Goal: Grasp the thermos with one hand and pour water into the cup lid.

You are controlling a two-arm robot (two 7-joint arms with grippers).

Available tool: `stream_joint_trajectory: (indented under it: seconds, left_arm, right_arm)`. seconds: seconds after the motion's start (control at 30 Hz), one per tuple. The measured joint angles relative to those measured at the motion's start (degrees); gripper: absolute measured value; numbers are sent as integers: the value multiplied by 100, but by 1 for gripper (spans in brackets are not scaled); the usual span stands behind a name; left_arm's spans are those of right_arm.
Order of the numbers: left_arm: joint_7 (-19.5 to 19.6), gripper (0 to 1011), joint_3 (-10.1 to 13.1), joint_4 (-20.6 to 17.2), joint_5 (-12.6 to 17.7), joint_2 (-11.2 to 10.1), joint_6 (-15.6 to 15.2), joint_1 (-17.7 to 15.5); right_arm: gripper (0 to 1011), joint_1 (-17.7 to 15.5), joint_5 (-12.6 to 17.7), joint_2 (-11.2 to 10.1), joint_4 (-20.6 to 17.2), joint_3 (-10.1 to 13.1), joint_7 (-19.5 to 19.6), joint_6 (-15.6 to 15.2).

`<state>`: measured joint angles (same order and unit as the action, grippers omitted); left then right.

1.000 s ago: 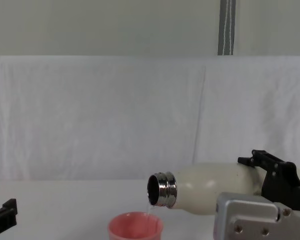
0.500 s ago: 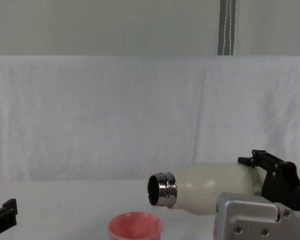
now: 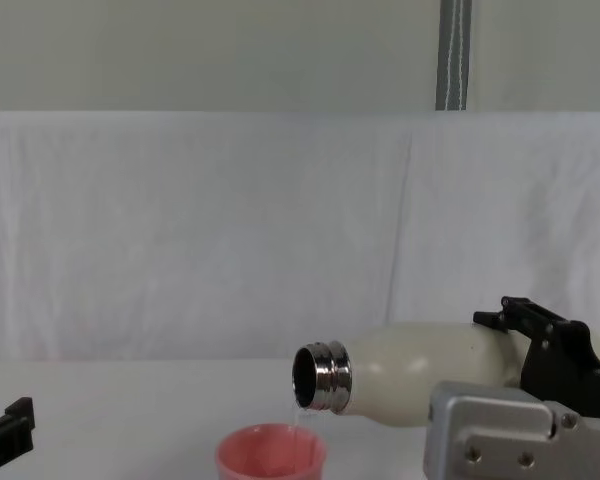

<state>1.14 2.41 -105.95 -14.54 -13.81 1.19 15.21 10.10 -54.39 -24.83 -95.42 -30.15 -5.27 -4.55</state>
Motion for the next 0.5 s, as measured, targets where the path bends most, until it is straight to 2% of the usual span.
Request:
stream_joint_trajectory:
  seconds: [0.5]
  left_arm:
    - [-1, 1001, 0, 0, 0, 0, 0, 0]
  right_arm:
    - [950, 4, 4, -8, 0, 5, -1, 7]
